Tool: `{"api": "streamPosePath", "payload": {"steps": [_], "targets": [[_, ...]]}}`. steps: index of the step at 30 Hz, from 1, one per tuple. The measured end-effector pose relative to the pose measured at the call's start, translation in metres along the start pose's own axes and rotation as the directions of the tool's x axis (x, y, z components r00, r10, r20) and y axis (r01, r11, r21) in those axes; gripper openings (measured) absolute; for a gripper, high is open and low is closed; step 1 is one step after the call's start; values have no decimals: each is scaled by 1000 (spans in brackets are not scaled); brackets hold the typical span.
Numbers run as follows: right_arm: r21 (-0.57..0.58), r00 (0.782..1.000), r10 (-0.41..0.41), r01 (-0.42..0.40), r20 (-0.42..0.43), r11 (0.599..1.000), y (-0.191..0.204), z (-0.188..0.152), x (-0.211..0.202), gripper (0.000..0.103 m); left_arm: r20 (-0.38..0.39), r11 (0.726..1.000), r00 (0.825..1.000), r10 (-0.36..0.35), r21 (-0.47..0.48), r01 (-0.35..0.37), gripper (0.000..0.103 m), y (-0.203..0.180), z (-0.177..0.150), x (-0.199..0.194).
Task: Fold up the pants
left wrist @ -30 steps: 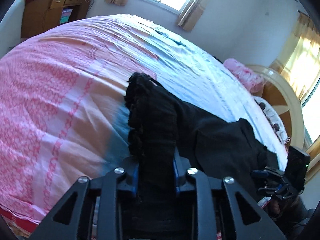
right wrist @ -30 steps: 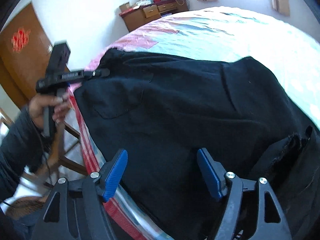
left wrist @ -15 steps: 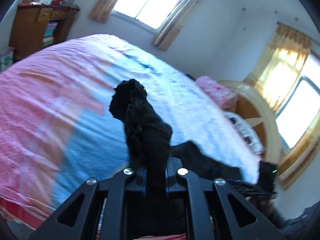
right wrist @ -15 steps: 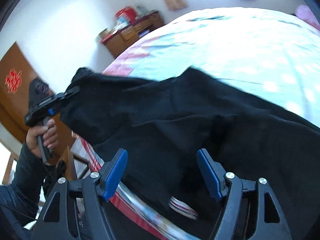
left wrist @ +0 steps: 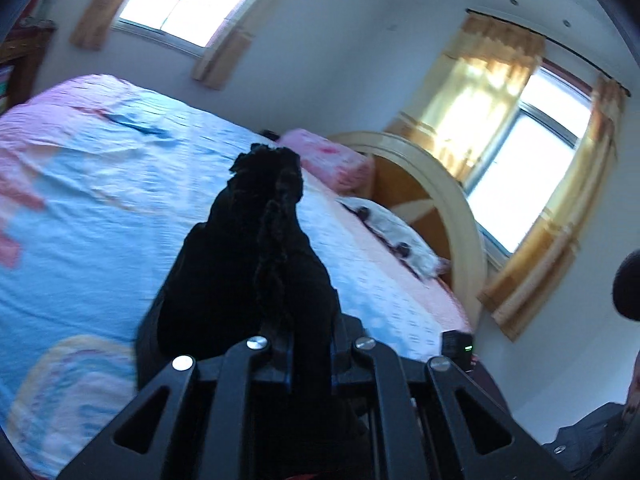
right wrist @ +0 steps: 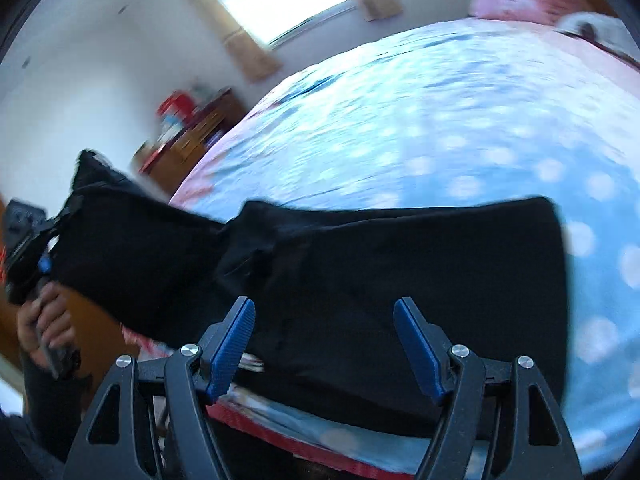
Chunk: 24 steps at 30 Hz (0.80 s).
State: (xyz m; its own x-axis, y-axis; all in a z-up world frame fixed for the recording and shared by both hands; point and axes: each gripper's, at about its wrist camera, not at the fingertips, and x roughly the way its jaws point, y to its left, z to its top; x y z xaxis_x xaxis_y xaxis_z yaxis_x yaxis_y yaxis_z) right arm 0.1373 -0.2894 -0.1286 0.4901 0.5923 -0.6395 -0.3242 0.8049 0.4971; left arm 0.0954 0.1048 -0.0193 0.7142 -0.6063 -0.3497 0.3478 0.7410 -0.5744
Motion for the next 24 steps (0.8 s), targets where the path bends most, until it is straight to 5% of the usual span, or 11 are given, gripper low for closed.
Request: {"api": "streamPosePath", "payload": {"steps": [10, 24], "targets": [[190, 987, -69, 41, 143, 981, -64, -3, -51, 73, -196, 995, 978, -75, 47, 86, 12, -60, -26, 112], [306, 974, -118, 55, 193, 951, -99, -6, -57, 73, -375, 987, 923, -85, 94, 129, 17, -101, -80, 219]]}}
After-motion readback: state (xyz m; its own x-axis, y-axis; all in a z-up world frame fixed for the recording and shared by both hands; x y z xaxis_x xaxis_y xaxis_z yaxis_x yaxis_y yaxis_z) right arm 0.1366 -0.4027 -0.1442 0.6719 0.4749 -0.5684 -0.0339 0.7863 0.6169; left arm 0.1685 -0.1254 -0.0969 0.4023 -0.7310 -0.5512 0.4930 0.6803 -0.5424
